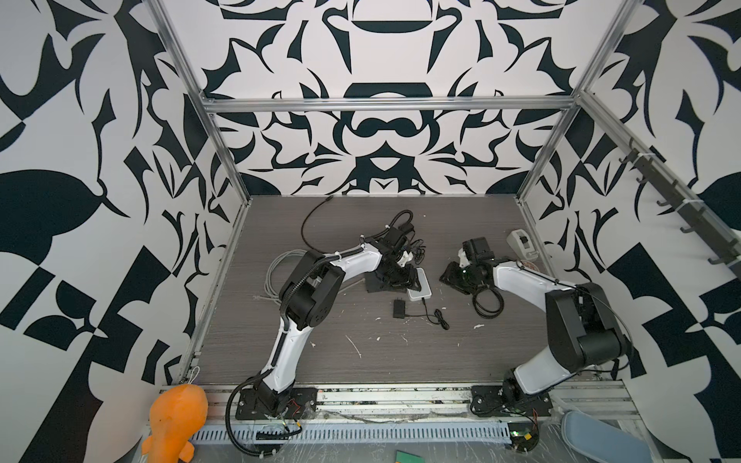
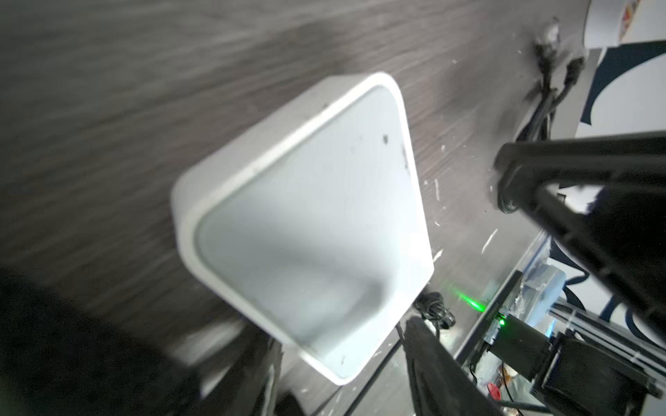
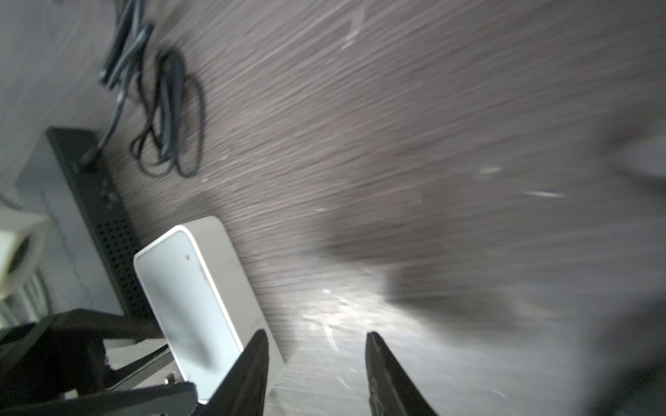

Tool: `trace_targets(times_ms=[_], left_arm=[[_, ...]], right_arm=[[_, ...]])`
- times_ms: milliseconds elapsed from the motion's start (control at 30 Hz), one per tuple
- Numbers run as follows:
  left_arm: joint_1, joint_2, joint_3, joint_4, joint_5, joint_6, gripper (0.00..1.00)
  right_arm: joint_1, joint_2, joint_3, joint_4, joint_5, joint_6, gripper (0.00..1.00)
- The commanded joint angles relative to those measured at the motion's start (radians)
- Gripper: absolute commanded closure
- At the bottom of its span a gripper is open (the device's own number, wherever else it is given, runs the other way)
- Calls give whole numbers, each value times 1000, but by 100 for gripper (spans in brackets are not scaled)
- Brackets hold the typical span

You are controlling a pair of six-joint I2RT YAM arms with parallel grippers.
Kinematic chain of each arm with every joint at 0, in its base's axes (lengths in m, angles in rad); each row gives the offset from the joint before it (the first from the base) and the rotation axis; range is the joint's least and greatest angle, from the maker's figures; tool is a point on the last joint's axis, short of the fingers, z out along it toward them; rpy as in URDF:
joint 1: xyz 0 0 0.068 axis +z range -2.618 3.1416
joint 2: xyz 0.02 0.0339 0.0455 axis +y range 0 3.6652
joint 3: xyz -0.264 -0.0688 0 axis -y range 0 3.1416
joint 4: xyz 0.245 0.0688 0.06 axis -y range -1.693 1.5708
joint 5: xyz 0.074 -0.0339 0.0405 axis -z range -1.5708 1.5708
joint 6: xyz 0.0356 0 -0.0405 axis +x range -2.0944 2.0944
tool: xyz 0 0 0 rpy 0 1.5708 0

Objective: Insert the plug into the switch port
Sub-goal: 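Open the right gripper and move it to the coiled black ethernet cable, then grasp the coiled black ethernet cable near its plug with the right gripper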

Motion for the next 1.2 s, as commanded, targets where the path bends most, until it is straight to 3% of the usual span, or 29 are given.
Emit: trace_targets(times_ms=[0, 167, 267, 500, 833, 1000, 1167], left_arm=[[-27, 72, 50, -42, 10, -5, 41], [-75, 157, 174, -32, 40, -5, 42], [-82, 164, 194, -6, 42, -19, 42], [-64, 59, 159, -49, -62, 48, 41], [-45, 9, 114, -77, -117, 66, 41], [-39, -20, 125, -107, -177, 78, 41], [-3, -69, 130, -120, -191, 80, 42]], right_arm=[[-60, -48, 71, -179, 113, -29, 53], [-178, -89, 79, -312, 198, 55, 53], [-223, -88, 55, -319, 191, 81, 54], [-294, -58, -14, -187, 173, 107, 55], [-296, 55, 30, -57, 141, 81, 55], [-296, 97, 25, -48, 125, 90, 82], [-296, 70, 52, -73, 135, 20, 99]])
